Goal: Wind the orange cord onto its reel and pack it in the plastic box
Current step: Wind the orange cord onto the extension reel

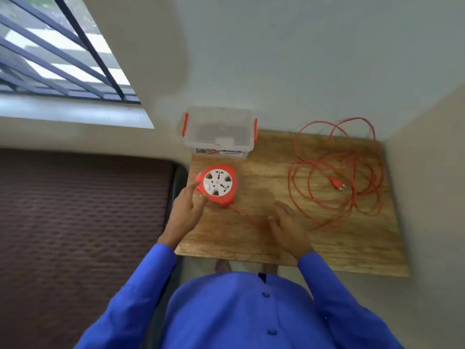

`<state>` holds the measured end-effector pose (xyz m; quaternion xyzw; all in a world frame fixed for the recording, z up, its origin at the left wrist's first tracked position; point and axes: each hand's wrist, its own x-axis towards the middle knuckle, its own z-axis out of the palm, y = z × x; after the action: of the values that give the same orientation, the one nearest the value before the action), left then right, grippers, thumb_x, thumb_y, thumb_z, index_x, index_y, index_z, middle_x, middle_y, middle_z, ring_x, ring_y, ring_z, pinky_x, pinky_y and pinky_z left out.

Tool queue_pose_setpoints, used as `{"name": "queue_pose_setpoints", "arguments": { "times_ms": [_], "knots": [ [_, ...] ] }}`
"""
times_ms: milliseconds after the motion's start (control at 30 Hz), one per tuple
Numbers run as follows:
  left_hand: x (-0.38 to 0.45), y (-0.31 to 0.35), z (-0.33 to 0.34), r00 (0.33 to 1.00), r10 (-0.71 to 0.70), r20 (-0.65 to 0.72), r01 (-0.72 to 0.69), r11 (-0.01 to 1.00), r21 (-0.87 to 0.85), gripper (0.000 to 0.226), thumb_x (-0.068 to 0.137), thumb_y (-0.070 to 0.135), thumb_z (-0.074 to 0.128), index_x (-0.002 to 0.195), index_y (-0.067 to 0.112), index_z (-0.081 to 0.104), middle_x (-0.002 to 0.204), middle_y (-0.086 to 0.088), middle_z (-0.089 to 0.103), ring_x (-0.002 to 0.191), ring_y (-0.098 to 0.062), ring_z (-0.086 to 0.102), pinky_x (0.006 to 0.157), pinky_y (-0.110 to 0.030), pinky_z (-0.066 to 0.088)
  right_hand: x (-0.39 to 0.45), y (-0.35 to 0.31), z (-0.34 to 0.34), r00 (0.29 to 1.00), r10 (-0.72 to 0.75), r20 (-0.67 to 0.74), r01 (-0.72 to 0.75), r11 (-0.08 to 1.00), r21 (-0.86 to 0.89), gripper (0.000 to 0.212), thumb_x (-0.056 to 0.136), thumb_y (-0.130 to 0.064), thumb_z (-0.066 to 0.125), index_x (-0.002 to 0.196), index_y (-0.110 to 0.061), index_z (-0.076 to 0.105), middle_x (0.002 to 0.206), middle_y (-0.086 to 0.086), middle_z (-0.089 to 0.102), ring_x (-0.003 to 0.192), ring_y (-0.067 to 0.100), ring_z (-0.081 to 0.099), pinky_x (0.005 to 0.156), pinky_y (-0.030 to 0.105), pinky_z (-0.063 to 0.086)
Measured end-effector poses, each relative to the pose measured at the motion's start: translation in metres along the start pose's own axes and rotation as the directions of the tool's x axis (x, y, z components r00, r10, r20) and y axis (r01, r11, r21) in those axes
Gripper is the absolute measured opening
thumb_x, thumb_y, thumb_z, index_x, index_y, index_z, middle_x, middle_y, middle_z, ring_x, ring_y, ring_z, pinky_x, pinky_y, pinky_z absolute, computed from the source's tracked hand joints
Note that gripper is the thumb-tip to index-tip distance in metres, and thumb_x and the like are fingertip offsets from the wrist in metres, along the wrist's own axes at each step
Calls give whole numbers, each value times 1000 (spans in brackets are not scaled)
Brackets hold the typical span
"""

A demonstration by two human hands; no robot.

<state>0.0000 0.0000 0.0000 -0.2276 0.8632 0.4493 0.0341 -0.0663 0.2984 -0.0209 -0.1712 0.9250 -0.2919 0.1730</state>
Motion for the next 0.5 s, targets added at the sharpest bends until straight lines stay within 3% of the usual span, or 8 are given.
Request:
{"name": "queue_pose_setpoints", "arguments": {
  "times_ms": [67, 133, 200, 267, 367, 433, 500],
  "knots": [
    [1, -9, -6, 997, -61, -49, 57, 996, -75, 52, 113, 24, 63, 163, 12, 53, 158, -9, 62, 144, -24, 57, 115, -37, 43, 14, -4, -1, 1000, 16, 13, -17, 994, 104, 39, 108, -7, 58, 146, -7, 63, 142, 14, 68, 130, 27, 64, 108, 26, 47],
    [0, -16, -9, 981, -190, -47, 176, 961, -213, 46, 114, 28, 61, 157, 16, 60, 149, -3, 66, 131, -15, 63, 108, -29, 50, 31, -17, -8, 997, 80, 25, -83, 978, 194, 34, 109, -7, 55, 140, -9, 69, 135, 9, 73, 121, 20, 68, 95, 8, 48],
    [7, -22, -11, 936, -352, 24, 330, 849, -413, 40, 116, 34, 55, 152, 19, 64, 140, 1, 69, 129, -17, 66, 106, -33, 54, 52, -28, -6, 986, 164, 42, -169, 949, 265, 32, 111, -9, 54, 139, -7, 70, 135, 8, 73, 122, 18, 67, 90, 1, 43],
    [17, -29, -13, 888, -448, 104, 430, 731, -530, 42, 118, 37, 47, 153, 18, 61, 140, -1, 69, 133, -25, 65, 109, -42, 54, 77, -41, -1, 966, 237, 100, -256, 915, 311, 34, 110, -10, 55, 142, -6, 67, 140, 10, 70, 129, 24, 64, 101, 17, 48],
    [30, -34, -9, 855, -477, 206, 510, 698, -502, 45, 119, 43, 42, 155, 21, 56, 147, -2, 62, 129, -25, 63, 102, -42, 54, 117, -59, 13, 920, 327, 216, -386, 849, 360, 40, 108, -20, 60, 147, -8, 62, 147, 11, 65, 134, 29, 62, 115, 41, 49],
    [35, -34, 0, 846, -464, 263, 531, 679, -508, 33, 117, 46, 43, 139, 28, 60, 145, -3, 63, 120, -22, 66, 92, -39, 55, 134, -71, 22, 889, 367, 275, -455, 781, 427, 42, 107, -25, 64, 146, -10, 61, 147, 11, 65, 132, 31, 63, 113, 49, 52],
    [42, -33, 7, 844, -465, 266, 530, 649, -546, 31, 116, 44, 47, 137, 25, 59, 141, -5, 67, 116, -19, 67, 89, -37, 55, 148, -80, 33, 871, 391, 296, -490, 721, 489, 40, 104, -24, 68, 141, -10, 63, 141, 13, 67, 129, 33, 65, 108, 50, 55]
  ]
}}
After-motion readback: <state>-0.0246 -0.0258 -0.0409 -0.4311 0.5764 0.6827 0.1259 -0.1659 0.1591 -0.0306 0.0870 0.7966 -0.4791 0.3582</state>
